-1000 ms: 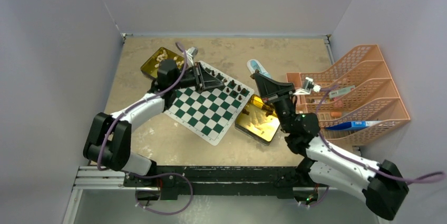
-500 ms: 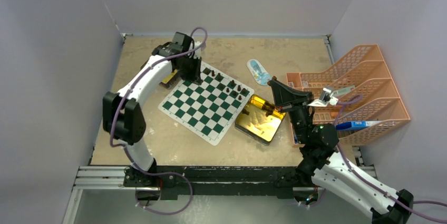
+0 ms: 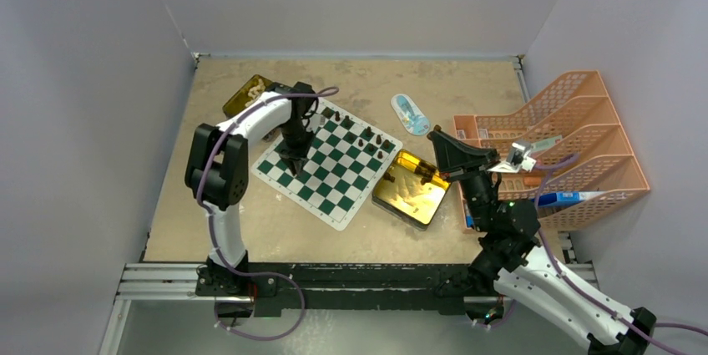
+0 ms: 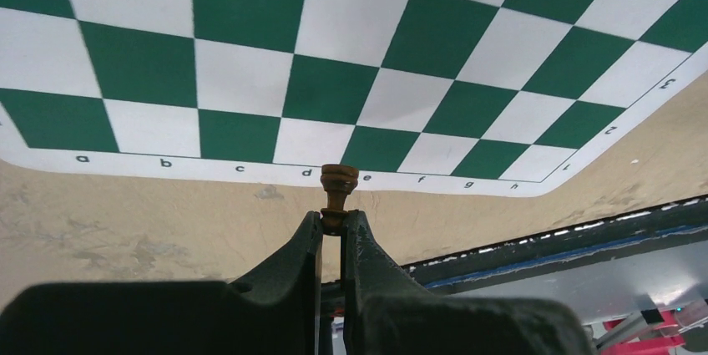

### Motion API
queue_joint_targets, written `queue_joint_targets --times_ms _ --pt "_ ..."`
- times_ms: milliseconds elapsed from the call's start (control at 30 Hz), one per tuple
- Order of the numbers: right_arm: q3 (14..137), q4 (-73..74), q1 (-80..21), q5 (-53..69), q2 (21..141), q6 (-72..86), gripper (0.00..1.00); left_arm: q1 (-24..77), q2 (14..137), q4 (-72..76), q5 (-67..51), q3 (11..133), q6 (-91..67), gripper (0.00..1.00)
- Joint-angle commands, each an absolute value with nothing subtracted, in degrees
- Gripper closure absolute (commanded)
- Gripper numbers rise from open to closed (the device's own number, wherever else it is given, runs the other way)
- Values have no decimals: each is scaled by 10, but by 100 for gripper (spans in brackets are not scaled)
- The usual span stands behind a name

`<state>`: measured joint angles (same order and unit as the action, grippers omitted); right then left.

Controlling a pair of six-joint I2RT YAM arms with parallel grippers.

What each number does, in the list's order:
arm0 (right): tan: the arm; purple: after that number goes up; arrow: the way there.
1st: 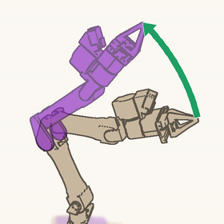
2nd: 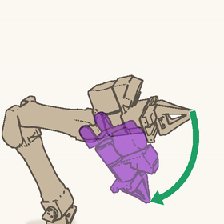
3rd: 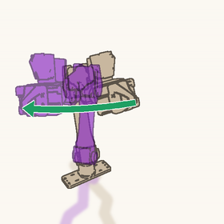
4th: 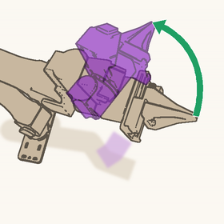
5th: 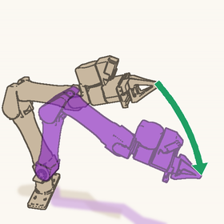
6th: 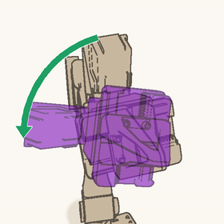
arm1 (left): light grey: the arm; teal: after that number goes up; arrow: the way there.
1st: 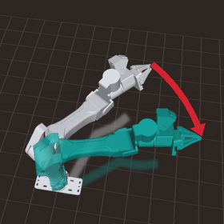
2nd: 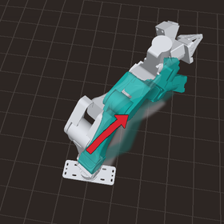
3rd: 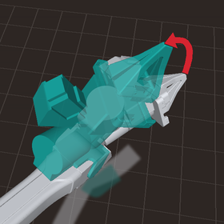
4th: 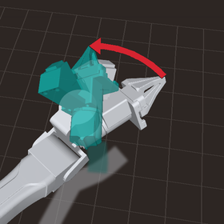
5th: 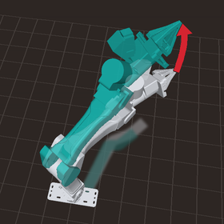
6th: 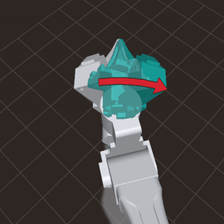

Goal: Set up the chess pieces on the board
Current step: Place the chess piece on the chessboard.

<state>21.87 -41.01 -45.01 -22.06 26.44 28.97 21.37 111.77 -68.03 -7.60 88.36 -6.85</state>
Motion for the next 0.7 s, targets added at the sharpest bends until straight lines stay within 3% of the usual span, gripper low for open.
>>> queue_joint_targets --times_ms 0,533,667 --pt "222 -422 -452 -237 254 273 100 224 1125 -688 -72 868 -73 100" --pt "229 -422 -453 -236 261 270 100 233 1162 -658 -85 865 -69 94" --pt "228 -429 -453 -236 264 269 100 236 1160 -657 -76 870 -73 89"
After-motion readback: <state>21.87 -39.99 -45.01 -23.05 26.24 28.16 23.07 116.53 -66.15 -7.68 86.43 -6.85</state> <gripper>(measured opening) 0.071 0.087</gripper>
